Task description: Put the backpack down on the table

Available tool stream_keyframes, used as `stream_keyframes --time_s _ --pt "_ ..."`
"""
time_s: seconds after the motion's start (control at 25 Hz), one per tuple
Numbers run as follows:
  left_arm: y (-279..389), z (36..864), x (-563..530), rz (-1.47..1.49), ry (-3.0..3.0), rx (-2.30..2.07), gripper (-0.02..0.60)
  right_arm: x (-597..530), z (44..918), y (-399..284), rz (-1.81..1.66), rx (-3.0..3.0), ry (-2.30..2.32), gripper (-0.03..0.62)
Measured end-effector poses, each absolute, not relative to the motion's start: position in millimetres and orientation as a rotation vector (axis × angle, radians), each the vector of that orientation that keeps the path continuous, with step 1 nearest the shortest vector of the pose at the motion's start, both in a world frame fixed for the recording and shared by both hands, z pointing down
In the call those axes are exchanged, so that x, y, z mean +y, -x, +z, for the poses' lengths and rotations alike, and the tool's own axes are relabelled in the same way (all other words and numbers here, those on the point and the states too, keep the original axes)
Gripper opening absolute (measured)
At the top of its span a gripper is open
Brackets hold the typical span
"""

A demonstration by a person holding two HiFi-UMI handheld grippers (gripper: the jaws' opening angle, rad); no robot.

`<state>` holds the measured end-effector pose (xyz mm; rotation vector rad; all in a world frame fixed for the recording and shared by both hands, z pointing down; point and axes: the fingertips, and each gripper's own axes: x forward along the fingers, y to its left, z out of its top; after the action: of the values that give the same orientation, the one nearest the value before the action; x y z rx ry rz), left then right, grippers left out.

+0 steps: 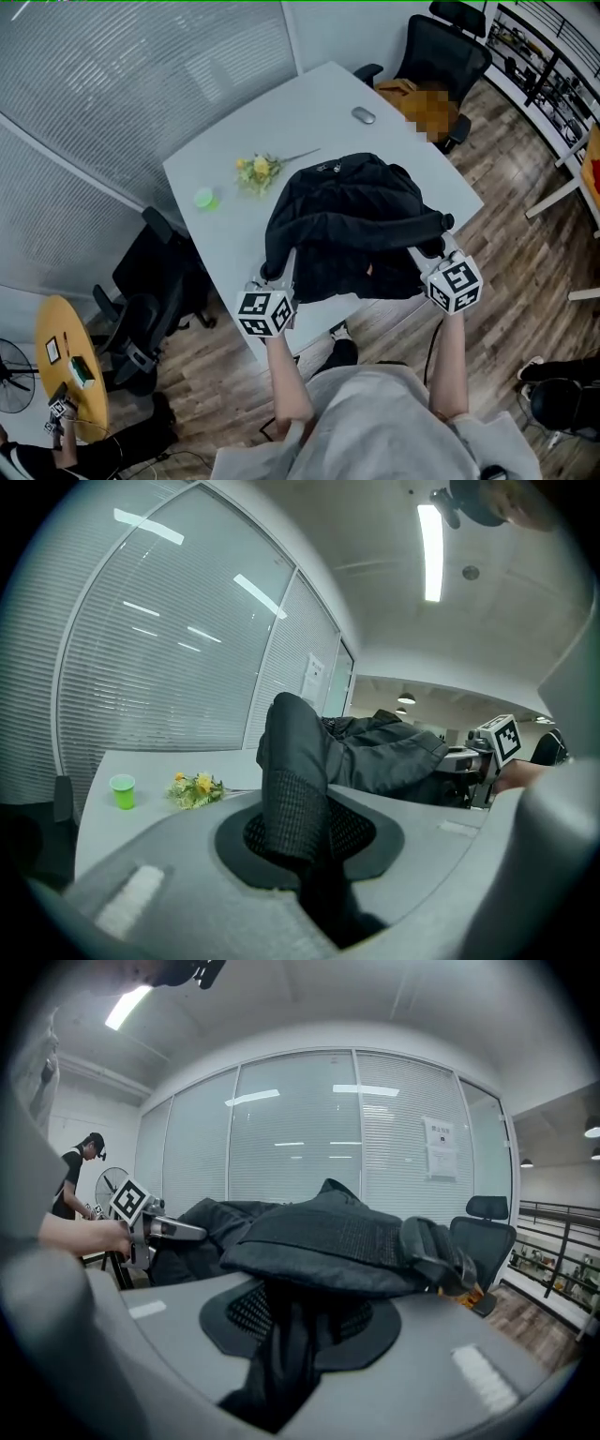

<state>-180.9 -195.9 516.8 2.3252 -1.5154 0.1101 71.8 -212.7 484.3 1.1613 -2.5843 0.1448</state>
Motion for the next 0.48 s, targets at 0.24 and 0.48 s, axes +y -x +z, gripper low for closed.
stream_keyframes --time_s 0.24,0.48 --pt "204.8 532.7 -202.9 0.052 -2.272 -1.523 0.071 -235.0 490.0 -46.8 0.131 -2.552 -1.092 0.106" --pt "226.7 548.2 -200.3 0.018 -2.204 -1.542 0.071 -244.0 496.1 -28.9 0.128 -2.531 -1.03 0.107"
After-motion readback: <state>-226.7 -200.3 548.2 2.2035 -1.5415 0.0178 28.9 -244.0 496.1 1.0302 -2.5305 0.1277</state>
